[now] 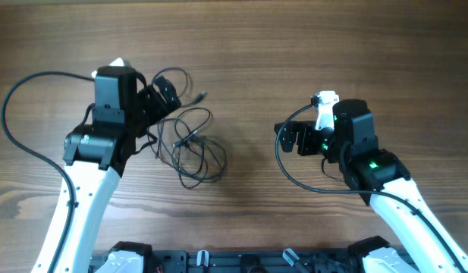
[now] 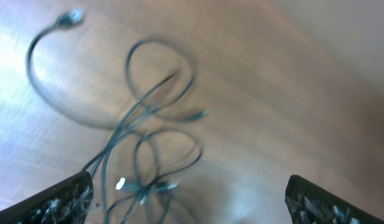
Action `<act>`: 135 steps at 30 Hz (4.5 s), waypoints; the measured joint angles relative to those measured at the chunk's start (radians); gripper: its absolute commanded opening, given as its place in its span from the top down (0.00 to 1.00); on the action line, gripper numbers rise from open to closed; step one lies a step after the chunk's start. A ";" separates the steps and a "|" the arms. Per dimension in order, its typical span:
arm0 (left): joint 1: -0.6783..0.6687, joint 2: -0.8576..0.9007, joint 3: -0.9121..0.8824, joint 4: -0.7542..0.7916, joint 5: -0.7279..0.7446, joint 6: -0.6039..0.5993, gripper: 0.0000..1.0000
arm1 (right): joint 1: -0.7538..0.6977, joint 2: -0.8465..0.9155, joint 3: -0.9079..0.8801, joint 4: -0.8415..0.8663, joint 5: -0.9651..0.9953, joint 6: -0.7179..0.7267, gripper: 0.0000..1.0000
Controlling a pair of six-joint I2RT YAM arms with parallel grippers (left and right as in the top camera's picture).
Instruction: Untangle cables
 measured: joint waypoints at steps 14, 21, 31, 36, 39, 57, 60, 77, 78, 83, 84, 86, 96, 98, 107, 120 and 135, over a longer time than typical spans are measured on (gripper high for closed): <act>0.000 0.074 -0.005 -0.297 0.063 0.104 0.12 | 0.000 0.000 0.000 0.000 0.000 0.000 0.00; 0.000 0.179 -0.114 -0.303 0.048 0.062 0.13 | 0.000 0.000 0.000 -0.004 0.000 0.000 0.00; 0.000 0.256 -0.220 -0.166 0.048 -0.021 0.57 | 0.000 0.000 0.000 -0.004 0.000 0.000 0.00; 0.000 0.256 -0.267 -0.151 0.048 -0.023 0.54 | 0.000 0.000 0.000 -0.004 0.000 0.000 0.00; 0.000 0.256 -0.311 -0.135 0.048 -0.032 0.48 | 0.000 0.000 0.000 -0.004 0.000 0.000 0.00; 0.000 0.257 -0.405 0.171 0.047 -0.127 0.45 | 0.000 0.000 0.000 0.003 0.000 0.000 0.00; 0.000 0.257 -0.406 0.195 0.044 -0.127 0.46 | 0.000 0.000 0.000 0.003 0.000 0.000 0.00; -0.008 0.357 -0.372 0.339 0.045 -0.127 0.46 | 0.000 0.000 0.000 0.003 0.000 0.000 0.00; -0.014 0.363 -0.368 0.343 0.044 -0.127 0.48 | 0.000 0.000 0.000 0.003 0.000 0.000 0.00; -0.060 0.375 -0.360 0.356 0.062 -0.123 0.43 | 0.000 0.000 0.000 0.003 0.000 0.000 0.00; -0.071 0.375 -0.360 0.359 0.072 -0.120 0.41 | 0.000 0.000 0.000 0.003 0.000 0.000 0.00; -0.093 0.375 -0.357 0.356 0.099 -0.112 0.41 | 0.000 0.000 0.000 0.003 0.000 0.000 0.00; -0.110 0.375 -0.344 0.206 0.213 -0.070 0.46 | 0.000 0.000 0.000 0.002 0.000 0.000 0.00; -0.109 0.375 -0.343 0.195 0.213 -0.063 0.48 | 0.000 0.000 0.000 0.001 0.000 0.000 0.00; -0.109 0.378 -0.350 0.155 0.206 0.005 0.76 | 0.000 0.000 0.000 -0.001 0.000 0.000 0.00; -0.111 0.380 -0.350 0.143 0.182 0.019 0.96 | 0.000 0.000 0.000 -0.002 0.000 0.000 0.00; -0.117 0.017 -0.259 0.134 0.340 0.383 0.96 | 0.000 0.001 -0.002 0.067 -0.279 -0.142 0.00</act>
